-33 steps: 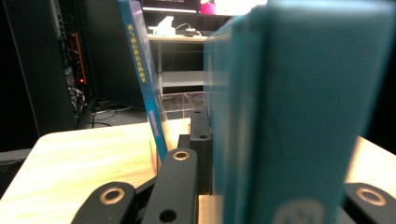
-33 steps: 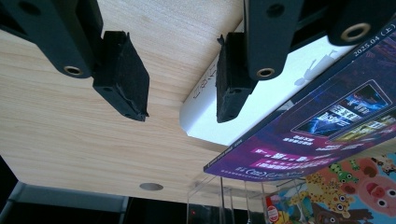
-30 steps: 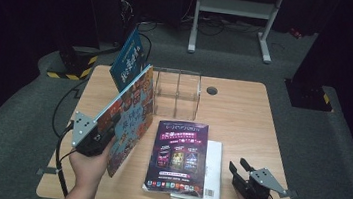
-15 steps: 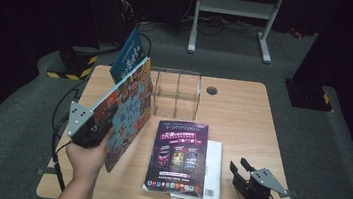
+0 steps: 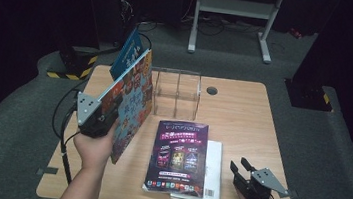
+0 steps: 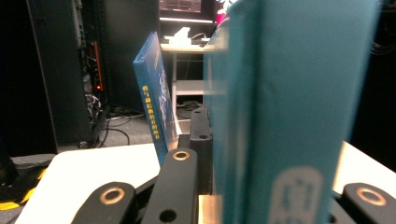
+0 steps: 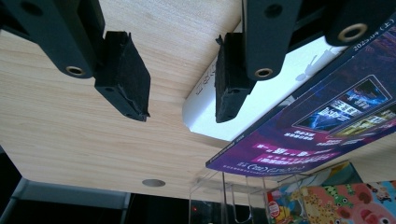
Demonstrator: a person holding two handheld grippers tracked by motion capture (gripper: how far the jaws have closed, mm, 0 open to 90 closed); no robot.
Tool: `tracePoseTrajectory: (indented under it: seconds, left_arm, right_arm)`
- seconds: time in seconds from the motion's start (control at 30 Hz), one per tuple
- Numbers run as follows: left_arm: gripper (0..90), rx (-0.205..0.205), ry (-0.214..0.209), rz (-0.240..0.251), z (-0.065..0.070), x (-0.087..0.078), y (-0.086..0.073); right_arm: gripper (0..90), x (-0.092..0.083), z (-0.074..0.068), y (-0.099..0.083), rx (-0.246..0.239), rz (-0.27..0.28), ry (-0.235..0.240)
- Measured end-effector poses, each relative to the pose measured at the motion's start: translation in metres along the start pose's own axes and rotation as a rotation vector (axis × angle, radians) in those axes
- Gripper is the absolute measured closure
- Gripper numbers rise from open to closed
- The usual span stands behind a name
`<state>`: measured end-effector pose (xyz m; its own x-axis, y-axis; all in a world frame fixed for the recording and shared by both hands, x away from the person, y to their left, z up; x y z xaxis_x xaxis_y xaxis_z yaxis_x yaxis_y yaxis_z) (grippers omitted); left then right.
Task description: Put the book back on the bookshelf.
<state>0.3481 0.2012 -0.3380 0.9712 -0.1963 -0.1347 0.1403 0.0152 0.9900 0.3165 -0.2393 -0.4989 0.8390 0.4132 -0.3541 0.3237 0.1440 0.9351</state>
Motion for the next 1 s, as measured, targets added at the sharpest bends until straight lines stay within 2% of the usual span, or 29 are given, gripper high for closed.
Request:
tracePoseTrajectory:
  seconds: [0.27,0.43,0.63,1.0]
  left_arm:
    - [81.2,-0.004,0.024,0.005,0.007,0.027,0.002]
    - [81.1,-0.006,0.047,0.007,0.006,0.042,0.001]
    - [81.1,0.028,0.077,0.015,0.011,0.062,-0.002]
    - [81.1,0.011,0.079,0.018,0.013,0.086,-0.004]
  right_arm:
    - [55.3,0.000,0.000,0.000,0.000,0.003,0.002]
    - [55.4,0.000,0.000,0.001,0.002,0.006,0.007]
    - [55.5,0.000,0.000,0.000,0.003,0.008,0.008]
    - [55.6,0.000,0.001,0.000,0.001,0.003,0.006]
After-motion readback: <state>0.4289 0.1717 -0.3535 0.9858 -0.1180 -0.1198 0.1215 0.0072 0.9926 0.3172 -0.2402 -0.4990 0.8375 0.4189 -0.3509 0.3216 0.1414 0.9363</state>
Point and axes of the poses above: each handheld gripper's, and its own axes: x roughly forward along the jaws, y roughly out of its top, z roughly to its right, the point moved 1 cm from there along x, roughly forward along the jaws, and after that the axes turned 1 degree about y, right-handed, at the moved point
